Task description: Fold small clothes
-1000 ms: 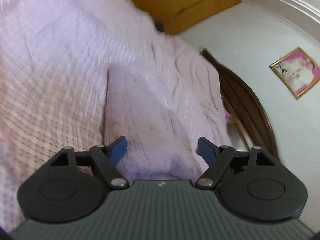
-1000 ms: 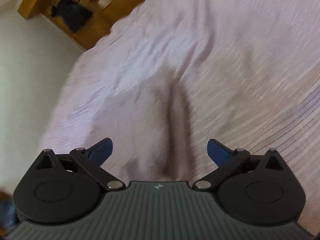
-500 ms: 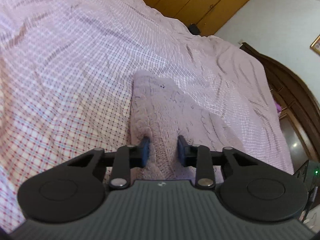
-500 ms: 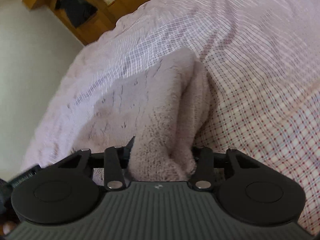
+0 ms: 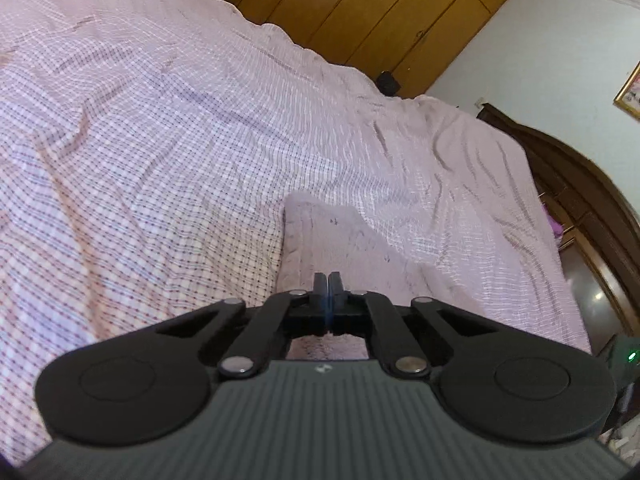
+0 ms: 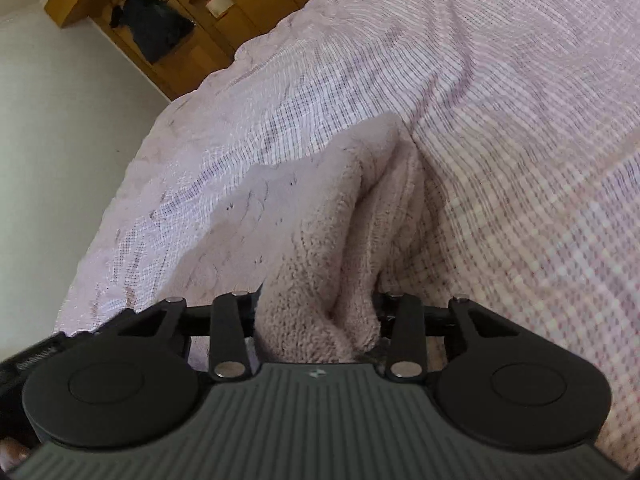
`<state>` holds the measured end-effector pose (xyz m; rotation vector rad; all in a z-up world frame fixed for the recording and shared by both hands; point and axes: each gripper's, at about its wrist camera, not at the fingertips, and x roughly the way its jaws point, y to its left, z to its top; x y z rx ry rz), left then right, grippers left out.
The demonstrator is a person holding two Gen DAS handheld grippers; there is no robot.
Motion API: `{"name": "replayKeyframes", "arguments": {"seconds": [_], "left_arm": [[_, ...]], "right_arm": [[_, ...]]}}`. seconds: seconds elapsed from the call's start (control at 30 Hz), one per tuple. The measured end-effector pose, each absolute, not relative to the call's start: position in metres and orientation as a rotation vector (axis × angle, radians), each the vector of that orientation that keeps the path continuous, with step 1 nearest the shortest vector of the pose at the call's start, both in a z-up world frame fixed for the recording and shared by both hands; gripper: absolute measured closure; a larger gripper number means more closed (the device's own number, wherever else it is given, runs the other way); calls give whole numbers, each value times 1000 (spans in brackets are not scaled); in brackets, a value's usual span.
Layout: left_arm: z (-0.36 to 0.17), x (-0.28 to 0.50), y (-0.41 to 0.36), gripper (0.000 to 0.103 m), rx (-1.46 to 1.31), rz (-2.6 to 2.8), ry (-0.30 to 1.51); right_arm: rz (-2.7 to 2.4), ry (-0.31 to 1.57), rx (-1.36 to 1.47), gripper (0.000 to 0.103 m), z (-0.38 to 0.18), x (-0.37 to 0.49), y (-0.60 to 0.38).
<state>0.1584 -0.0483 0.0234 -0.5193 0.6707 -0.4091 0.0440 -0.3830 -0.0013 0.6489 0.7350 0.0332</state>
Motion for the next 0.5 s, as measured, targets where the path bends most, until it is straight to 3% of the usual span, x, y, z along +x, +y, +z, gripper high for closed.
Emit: {"name": "replayKeyframes", "arguments": {"seconds": [0.1, 0.13, 0.17, 0.23, 0.4, 0.5], "left_arm": [[17, 164, -46, 100, -497, -476, 724], [14, 164, -45, 95, -491, -463, 723], [11, 165, -44, 68, -491, -456, 725], [-1, 172, -39, 25, -524, -498, 770], [-39, 188, -29, 28, -856, -628, 919], [-41, 192, -47, 26, -766, -625, 920]], "right_arm": [[17, 724, 637, 60, -3, 36, -380], [8, 723, 637, 59, -5, 35, -381], [2, 720, 641, 58, -8, 35, -382], [-14, 724, 653, 54, -12, 36, -387], [-8, 746, 607, 35, -13, 38, -390], [-21, 780, 606, 28, -19, 45, -394]]}}
